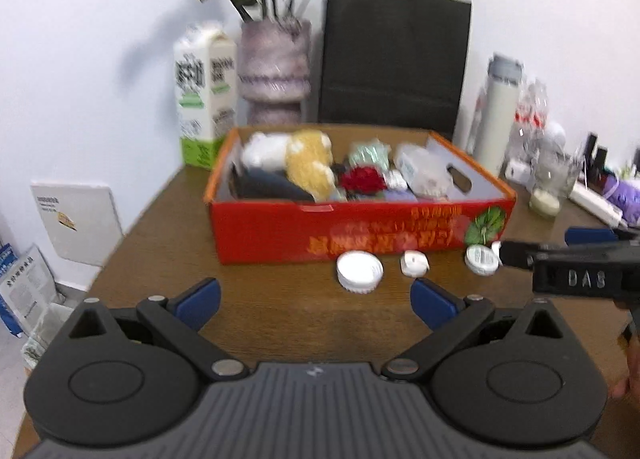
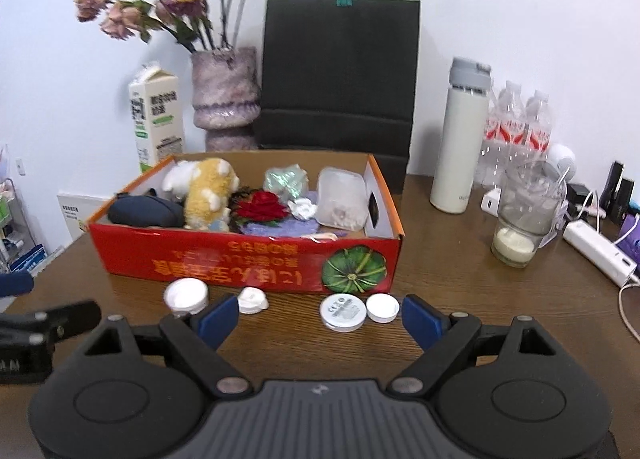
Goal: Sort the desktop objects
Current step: 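Move both open tools back toward the white caps on the table, then grasp a white cap with the left tool while the right tool grasps the round white device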
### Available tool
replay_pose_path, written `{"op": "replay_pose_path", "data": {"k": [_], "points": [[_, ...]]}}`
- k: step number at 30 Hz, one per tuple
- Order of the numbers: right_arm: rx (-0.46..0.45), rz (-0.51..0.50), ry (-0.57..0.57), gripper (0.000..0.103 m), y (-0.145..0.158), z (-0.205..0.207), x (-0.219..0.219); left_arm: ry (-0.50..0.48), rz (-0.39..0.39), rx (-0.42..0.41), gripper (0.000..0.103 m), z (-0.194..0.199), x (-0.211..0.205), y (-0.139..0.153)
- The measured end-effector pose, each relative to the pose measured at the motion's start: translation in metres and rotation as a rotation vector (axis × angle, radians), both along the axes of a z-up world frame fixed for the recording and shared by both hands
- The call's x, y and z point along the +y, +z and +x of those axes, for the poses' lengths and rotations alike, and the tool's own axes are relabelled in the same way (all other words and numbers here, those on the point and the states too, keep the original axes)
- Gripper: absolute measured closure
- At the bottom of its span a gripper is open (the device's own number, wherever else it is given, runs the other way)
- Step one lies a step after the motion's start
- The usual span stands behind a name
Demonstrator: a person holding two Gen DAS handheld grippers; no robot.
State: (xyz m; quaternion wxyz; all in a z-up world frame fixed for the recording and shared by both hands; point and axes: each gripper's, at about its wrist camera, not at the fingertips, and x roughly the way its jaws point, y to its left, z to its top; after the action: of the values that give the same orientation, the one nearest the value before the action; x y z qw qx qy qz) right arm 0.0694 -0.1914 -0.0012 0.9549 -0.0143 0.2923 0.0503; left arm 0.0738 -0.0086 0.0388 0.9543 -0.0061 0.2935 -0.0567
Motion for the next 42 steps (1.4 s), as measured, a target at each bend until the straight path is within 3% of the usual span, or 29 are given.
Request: {"op": "replay_pose_path", "data": {"k": [4,6,11,17,18,20,23,25,26,27,31,38,42], "points": [[0.078,0.049,-0.009,0.018,-0.013,0.036,-0.016,-0.065,0.0,0.014,0.0,0.029,-0.014,-0.006],[0.11,0.093,-0.01,0.025,-0.017,0.052,-0.024,-0.087,0.013,0.033,0.002,0.048,-0.025,-0.01],[0.084,0.153,-0.017,0.025,-0.029,0.059,-0.039,-0.084,0.059,0.055,0.017,0.077,-0.039,-0.031],[0.088,0.117,0.006,0.032,-0.055,0.054,-0.042,-0.068,0.007,0.062,0.021,0.086,-0.031,-0.052],[0.092,0.126,0.022,0.032,-0.059,0.052,-0.04,-0.064,-0.007,0.066,0.029,0.088,-0.029,-0.056],[0.101,0.115,0.049,0.035,-0.062,0.053,-0.034,-0.046,-0.025,0.059,0.037,0.09,-0.027,-0.058],[0.074,0.074,0.043,0.041,-0.063,0.058,-0.027,-0.062,-0.05,0.053,0.061,0.091,-0.026,-0.057],[0.072,0.069,0.038,0.05,-0.063,0.061,-0.024,-0.078,-0.059,0.053,0.062,0.089,-0.026,-0.057],[0.078,0.078,0.042,0.061,-0.063,0.063,-0.024,-0.078,-0.063,0.055,0.062,0.088,-0.026,-0.056],[0.083,0.081,0.039,0.066,-0.064,0.065,-0.023,-0.075,-0.068,0.058,0.062,0.086,-0.026,-0.056],[0.079,0.05,0.054,0.066,-0.064,0.065,-0.014,-0.064,-0.113,0.077,0.062,0.083,-0.02,-0.054],[0.073,0.013,0.029,0.065,-0.066,0.077,0.0,-0.04,-0.111,0.051,0.062,0.077,-0.019,-0.05],[0.072,0.01,0.045,0.065,-0.058,0.052,0.003,-0.013,-0.124,0.022,0.062,0.05,-0.015,-0.037]]}}
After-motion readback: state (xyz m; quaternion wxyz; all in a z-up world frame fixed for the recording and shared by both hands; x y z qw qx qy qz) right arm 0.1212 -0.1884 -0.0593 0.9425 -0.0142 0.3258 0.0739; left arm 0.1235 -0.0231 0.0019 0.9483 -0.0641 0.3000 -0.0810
